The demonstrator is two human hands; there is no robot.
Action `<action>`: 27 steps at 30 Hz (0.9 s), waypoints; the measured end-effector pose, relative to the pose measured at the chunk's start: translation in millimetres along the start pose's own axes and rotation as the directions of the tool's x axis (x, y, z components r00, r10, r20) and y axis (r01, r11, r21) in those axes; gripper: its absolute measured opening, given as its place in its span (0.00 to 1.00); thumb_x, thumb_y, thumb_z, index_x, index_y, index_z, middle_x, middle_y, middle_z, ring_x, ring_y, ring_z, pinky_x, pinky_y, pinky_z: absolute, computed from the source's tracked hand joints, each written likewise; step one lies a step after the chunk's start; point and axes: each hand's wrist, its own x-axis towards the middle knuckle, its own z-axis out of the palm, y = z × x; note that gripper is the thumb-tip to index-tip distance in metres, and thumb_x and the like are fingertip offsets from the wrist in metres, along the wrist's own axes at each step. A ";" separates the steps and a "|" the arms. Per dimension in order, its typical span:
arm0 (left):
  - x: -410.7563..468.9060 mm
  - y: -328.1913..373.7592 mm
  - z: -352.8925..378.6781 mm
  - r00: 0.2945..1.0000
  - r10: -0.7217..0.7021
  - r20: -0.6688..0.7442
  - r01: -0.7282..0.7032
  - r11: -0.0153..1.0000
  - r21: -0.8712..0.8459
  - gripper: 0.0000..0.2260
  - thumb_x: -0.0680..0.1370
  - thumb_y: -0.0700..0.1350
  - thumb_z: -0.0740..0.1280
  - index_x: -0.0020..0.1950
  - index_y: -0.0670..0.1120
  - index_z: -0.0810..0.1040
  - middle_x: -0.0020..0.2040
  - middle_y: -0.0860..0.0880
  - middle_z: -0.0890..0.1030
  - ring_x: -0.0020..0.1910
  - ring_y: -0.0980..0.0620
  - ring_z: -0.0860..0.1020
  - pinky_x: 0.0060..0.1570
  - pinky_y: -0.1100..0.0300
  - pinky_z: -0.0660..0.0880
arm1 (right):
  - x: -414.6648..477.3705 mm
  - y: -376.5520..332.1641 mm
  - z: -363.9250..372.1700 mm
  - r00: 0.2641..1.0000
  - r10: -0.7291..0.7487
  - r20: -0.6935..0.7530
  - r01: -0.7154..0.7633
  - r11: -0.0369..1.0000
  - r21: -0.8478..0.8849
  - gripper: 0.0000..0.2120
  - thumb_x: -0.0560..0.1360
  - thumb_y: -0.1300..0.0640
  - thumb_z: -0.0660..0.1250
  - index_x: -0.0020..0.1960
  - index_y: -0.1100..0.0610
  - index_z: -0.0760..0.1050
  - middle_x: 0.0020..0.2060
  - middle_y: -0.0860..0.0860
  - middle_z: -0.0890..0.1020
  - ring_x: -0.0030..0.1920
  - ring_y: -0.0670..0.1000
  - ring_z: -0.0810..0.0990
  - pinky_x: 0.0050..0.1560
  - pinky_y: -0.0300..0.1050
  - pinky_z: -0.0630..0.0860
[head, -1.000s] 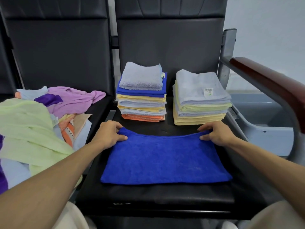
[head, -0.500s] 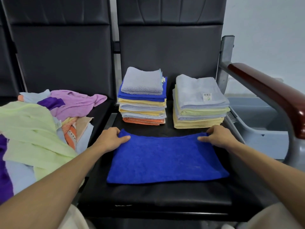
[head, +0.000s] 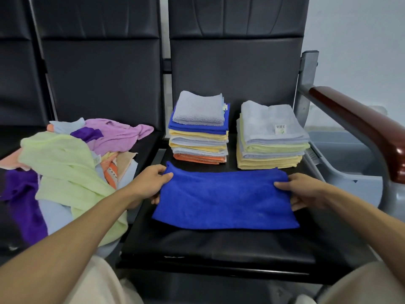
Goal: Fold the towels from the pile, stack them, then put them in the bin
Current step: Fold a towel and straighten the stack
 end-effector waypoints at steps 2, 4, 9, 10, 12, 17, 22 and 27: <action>-2.3 11.9 8.4 1.000 -0.018 0.005 0.019 0.996 -0.084 0.13 0.83 0.44 0.59 0.53 0.35 0.75 0.28 0.46 0.72 0.17 0.55 0.67 0.17 0.64 0.64 | -3.6 7.2 -6.2 0.990 0.013 0.143 -0.014 1.000 0.006 0.10 0.81 0.59 0.62 0.59 0.63 0.73 0.43 0.58 0.82 0.32 0.53 0.82 0.32 0.46 0.81; -1.8 26.2 20.9 0.999 -0.036 0.019 0.038 0.988 -0.150 0.12 0.83 0.45 0.59 0.52 0.38 0.76 0.27 0.48 0.70 0.19 0.56 0.66 0.19 0.65 0.63 | -3.1 12.6 -12.6 0.969 -0.007 0.247 -0.008 0.998 0.061 0.12 0.80 0.62 0.64 0.61 0.65 0.73 0.45 0.59 0.83 0.35 0.55 0.83 0.34 0.46 0.81; 4.8 66.3 67.0 0.993 -0.110 0.041 0.117 0.914 -0.389 0.12 0.83 0.44 0.60 0.40 0.44 0.72 0.26 0.50 0.71 0.20 0.57 0.67 0.21 0.66 0.64 | -2.7 19.4 -16.6 0.951 -0.080 0.300 0.051 0.993 0.103 0.06 0.78 0.64 0.66 0.53 0.65 0.77 0.43 0.59 0.84 0.37 0.52 0.84 0.36 0.41 0.81; 4.3 74.9 76.8 0.989 -0.138 0.056 0.148 0.882 -0.447 0.11 0.82 0.44 0.62 0.40 0.45 0.73 0.29 0.49 0.72 0.23 0.56 0.69 0.24 0.65 0.66 | -1.7 20.3 -15.4 0.955 -0.084 0.285 0.055 0.993 0.108 0.04 0.78 0.64 0.66 0.50 0.65 0.77 0.41 0.58 0.84 0.36 0.52 0.84 0.35 0.40 0.81; 4.6 91.5 97.4 0.977 -0.180 0.117 0.214 0.788 -0.578 0.08 0.81 0.44 0.63 0.43 0.46 0.76 0.36 0.47 0.76 0.33 0.53 0.74 0.36 0.61 0.71 | 0.1 22.7 -14.5 0.964 -0.087 0.250 0.059 0.992 0.116 0.03 0.77 0.64 0.66 0.48 0.64 0.77 0.40 0.58 0.84 0.34 0.51 0.84 0.34 0.40 0.80; 6.0 121.2 133.9 0.951 -0.146 0.273 0.303 0.609 -0.733 0.10 0.82 0.42 0.61 0.41 0.47 0.75 0.38 0.49 0.73 0.37 0.55 0.70 0.40 0.63 0.67 | 4.9 27.1 -16.7 0.961 -0.102 0.259 0.059 0.984 0.169 0.05 0.76 0.69 0.67 0.51 0.65 0.76 0.39 0.58 0.82 0.33 0.49 0.83 0.36 0.41 0.82; 16.0 124.1 193.7 0.961 -0.142 0.238 0.247 0.829 -0.502 0.10 0.83 0.43 0.59 0.43 0.45 0.73 0.37 0.44 0.75 0.30 0.51 0.74 0.33 0.60 0.70 | 0.1 26.5 -20.5 0.943 -0.098 0.317 0.010 0.963 0.269 0.08 0.80 0.68 0.58 0.51 0.66 0.76 0.41 0.60 0.82 0.35 0.52 0.84 0.39 0.44 0.83; 8.3 114.9 212.5 0.919 -0.094 0.382 0.192 0.955 -0.225 0.22 0.83 0.43 0.57 0.77 0.47 0.58 0.47 0.44 0.77 0.23 0.55 0.72 0.22 0.64 0.65 | -7.0 25.5 -20.2 0.942 -0.080 0.326 -0.012 0.963 0.271 0.15 0.83 0.62 0.52 0.51 0.64 0.77 0.40 0.59 0.82 0.34 0.51 0.82 0.35 0.41 0.81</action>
